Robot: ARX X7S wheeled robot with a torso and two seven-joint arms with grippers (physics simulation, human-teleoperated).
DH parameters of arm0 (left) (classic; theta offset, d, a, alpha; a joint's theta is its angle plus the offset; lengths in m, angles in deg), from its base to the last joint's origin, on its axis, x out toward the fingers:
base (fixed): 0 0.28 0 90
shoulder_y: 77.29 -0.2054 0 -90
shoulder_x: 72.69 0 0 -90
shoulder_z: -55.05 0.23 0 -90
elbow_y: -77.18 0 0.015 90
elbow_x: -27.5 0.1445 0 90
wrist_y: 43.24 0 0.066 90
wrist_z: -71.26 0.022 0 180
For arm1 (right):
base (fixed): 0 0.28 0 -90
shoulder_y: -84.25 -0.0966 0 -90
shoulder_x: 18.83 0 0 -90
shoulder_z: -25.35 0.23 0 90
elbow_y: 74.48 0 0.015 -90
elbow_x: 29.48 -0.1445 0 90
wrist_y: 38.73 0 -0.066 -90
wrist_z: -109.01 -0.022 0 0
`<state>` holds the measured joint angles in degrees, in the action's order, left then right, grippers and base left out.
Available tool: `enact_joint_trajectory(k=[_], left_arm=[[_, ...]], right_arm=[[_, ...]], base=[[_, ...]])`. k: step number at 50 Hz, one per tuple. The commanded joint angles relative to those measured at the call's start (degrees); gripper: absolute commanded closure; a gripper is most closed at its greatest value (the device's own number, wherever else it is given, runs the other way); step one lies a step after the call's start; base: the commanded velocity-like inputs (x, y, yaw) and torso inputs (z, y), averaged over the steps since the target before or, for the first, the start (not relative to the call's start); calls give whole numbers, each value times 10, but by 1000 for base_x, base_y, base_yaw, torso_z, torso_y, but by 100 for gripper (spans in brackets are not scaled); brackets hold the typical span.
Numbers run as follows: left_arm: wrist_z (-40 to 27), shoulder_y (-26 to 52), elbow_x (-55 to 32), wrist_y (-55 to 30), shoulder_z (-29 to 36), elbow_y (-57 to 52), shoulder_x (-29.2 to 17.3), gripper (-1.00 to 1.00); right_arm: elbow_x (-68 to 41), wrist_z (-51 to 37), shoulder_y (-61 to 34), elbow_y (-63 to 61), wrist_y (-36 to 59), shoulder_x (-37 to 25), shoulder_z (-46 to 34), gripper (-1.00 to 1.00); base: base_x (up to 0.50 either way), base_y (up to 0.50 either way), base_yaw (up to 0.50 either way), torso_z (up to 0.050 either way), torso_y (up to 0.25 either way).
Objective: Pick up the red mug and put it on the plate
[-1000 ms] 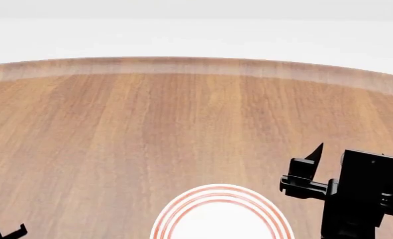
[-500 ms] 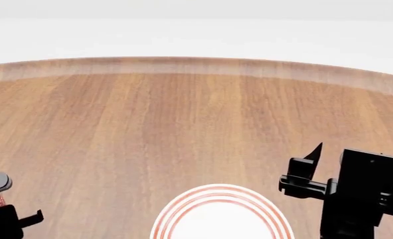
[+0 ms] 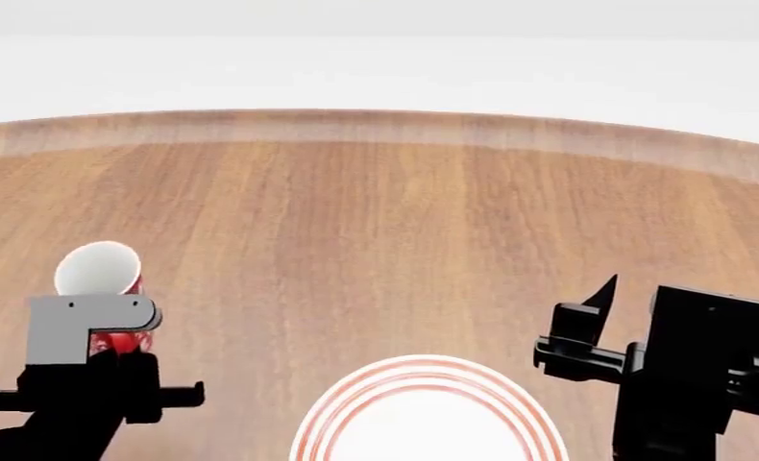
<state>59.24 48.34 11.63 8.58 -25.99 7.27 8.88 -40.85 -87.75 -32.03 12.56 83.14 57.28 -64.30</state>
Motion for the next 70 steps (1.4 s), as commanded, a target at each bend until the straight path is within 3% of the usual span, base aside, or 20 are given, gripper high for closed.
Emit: enact_joint_trajectory(k=[1, 38, 53, 70], left_arm=[[23, 16, 7, -7, 64, -12, 30, 100], [123, 36, -17, 54, 265, 34, 74, 100], [159, 63, -73, 62, 310, 41, 76, 100], [226, 139, -171, 100, 385, 138, 77, 100]], right_arm=[[-3, -3, -2, -1, 1, 0, -1, -100], [-18, -14, 1, -29, 18, -10, 8, -100], [-20, -16, -1, -22, 14, -10, 6, -100], [-23, -18, 2, -15, 8, -11, 4, -100]], base=[[0, 0, 0, 0, 0], [0, 0, 0, 0, 0], [0, 0, 0, 0, 0], [0, 0, 0, 0, 1]])
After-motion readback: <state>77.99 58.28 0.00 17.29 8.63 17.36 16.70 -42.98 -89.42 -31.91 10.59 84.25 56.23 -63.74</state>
